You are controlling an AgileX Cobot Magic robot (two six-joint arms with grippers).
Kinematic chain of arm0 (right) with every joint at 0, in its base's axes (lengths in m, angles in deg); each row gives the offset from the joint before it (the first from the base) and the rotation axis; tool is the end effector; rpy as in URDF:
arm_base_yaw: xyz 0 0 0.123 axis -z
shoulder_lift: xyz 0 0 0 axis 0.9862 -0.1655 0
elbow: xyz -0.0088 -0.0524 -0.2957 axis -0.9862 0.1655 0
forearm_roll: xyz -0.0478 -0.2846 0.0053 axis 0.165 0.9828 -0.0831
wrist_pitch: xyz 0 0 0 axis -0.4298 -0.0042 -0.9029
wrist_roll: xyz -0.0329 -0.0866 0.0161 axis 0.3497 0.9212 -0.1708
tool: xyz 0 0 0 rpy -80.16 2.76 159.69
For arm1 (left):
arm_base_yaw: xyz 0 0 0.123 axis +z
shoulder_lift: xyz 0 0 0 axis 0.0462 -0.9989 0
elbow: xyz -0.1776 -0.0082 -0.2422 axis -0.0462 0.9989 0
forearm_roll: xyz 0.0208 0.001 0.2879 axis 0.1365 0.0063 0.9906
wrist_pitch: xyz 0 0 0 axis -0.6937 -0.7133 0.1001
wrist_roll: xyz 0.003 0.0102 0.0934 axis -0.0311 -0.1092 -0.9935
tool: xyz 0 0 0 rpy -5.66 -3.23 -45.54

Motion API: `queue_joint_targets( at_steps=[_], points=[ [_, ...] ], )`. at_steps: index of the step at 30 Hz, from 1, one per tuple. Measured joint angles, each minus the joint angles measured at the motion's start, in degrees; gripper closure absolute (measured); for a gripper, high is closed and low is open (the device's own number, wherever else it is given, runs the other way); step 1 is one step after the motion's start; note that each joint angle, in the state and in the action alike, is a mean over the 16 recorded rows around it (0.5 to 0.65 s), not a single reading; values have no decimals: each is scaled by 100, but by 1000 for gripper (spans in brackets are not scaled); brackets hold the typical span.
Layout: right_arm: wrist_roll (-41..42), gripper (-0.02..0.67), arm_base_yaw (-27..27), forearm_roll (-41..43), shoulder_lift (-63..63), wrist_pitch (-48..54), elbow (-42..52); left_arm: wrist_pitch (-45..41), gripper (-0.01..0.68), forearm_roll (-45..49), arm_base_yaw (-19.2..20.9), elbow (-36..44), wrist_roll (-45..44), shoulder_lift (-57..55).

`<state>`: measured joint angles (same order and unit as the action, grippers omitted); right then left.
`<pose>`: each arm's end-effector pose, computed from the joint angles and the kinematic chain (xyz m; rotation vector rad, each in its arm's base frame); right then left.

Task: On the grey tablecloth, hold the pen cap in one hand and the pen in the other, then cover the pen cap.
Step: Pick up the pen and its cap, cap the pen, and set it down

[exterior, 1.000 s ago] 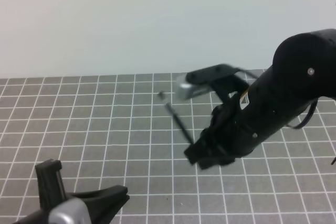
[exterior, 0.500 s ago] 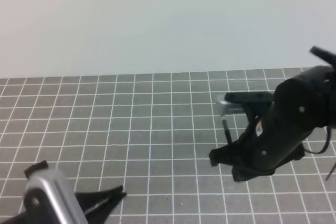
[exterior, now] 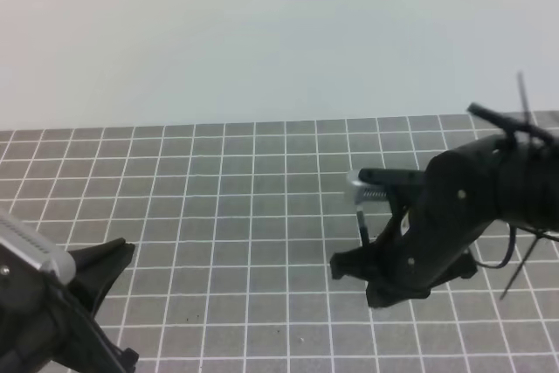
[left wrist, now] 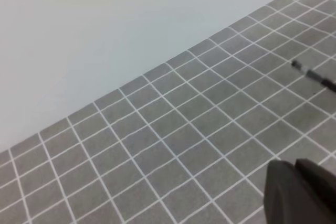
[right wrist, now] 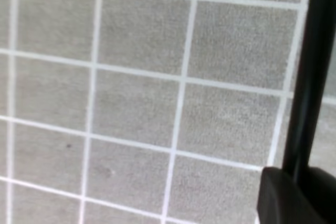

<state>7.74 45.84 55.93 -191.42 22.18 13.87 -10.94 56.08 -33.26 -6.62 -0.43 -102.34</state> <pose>0.3327 0.2399 0.1899 -0.2332 2.7558 0.4271 0.1519 -0.0891 0.2730 0.6062 1.7579 -0.2716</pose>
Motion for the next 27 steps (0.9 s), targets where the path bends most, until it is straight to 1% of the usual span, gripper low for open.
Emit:
queue_joint_targets(
  at_steps=[5, 18, 22, 27],
  points=[
    [49, 584, 27, -135, -325, -23, -127, -18, 673, 8, 99, -11, 214, 0],
    [78, 574, 61, -390, -822, 106, -404, 16, 674, 72, 107, -7, 307, -3],
    [98, 538, 67, -433, -864, 214, -468, 28, 674, 114, 107, -4, 307, -6],
    [158, 457, 71, -483, -843, 366, -623, 39, 674, 187, 107, -1, 307, -9]
  ],
)
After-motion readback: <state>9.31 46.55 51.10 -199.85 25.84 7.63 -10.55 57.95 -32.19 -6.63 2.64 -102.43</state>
